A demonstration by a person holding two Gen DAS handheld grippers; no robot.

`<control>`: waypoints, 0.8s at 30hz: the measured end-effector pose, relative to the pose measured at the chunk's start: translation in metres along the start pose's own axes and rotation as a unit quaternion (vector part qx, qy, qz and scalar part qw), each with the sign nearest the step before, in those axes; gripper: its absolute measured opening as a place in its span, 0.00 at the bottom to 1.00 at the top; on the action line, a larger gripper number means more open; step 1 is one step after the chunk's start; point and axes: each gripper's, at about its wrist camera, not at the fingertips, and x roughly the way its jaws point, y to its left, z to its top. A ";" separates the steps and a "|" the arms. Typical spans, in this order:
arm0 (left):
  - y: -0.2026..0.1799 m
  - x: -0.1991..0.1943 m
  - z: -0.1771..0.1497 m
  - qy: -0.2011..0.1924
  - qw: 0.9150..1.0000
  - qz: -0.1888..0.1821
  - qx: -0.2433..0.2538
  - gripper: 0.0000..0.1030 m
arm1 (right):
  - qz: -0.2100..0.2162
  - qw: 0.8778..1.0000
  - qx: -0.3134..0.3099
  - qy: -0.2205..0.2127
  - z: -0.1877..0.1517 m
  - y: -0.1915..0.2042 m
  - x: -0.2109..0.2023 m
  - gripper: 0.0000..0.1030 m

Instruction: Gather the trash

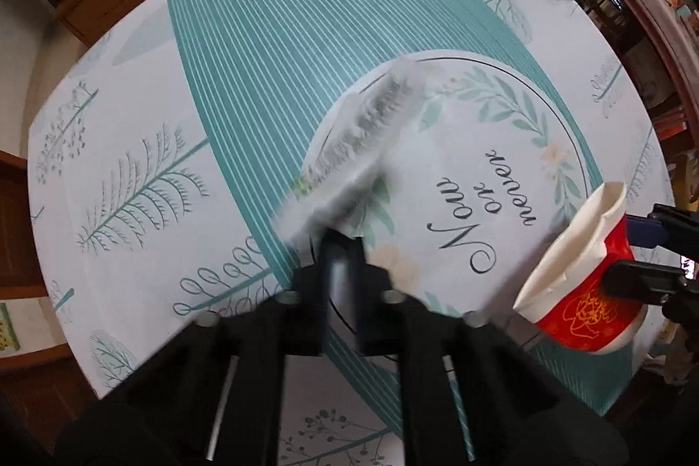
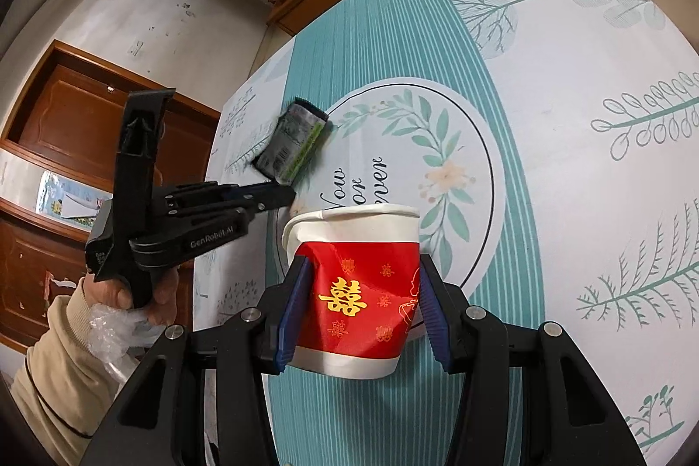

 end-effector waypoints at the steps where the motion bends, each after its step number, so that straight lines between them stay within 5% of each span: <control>1: -0.002 0.000 0.000 -0.002 1.000 0.000 0.003 0.00 | 0.000 1.000 0.001 0.000 0.000 -0.001 0.000 0.46; 14: -0.010 -0.025 -0.033 -0.001 0.999 -0.026 -0.046 0.00 | 0.005 1.000 0.014 -0.020 0.001 -0.010 -0.020 0.46; 15: -0.012 -0.026 -0.030 0.000 0.999 -0.025 -0.046 0.06 | 0.004 1.000 0.015 -0.023 0.002 -0.011 -0.022 0.46; 17: -0.020 -0.028 -0.019 -0.001 0.998 -0.026 -0.049 0.35 | 0.001 0.999 0.020 -0.034 0.006 -0.015 -0.029 0.46; 18: -0.027 -0.026 -0.013 -0.002 0.998 -0.025 -0.050 0.61 | -0.002 0.999 0.021 -0.037 0.008 -0.016 -0.031 0.46; 19: -0.030 -0.028 -0.010 -0.008 0.998 -0.022 -0.051 0.69 | -0.008 0.999 0.022 -0.043 0.011 -0.017 -0.034 0.46; 24: -0.030 -0.037 0.008 -0.025 0.998 -0.031 -0.055 0.69 | -0.014 0.999 0.020 -0.047 0.023 -0.021 -0.035 0.46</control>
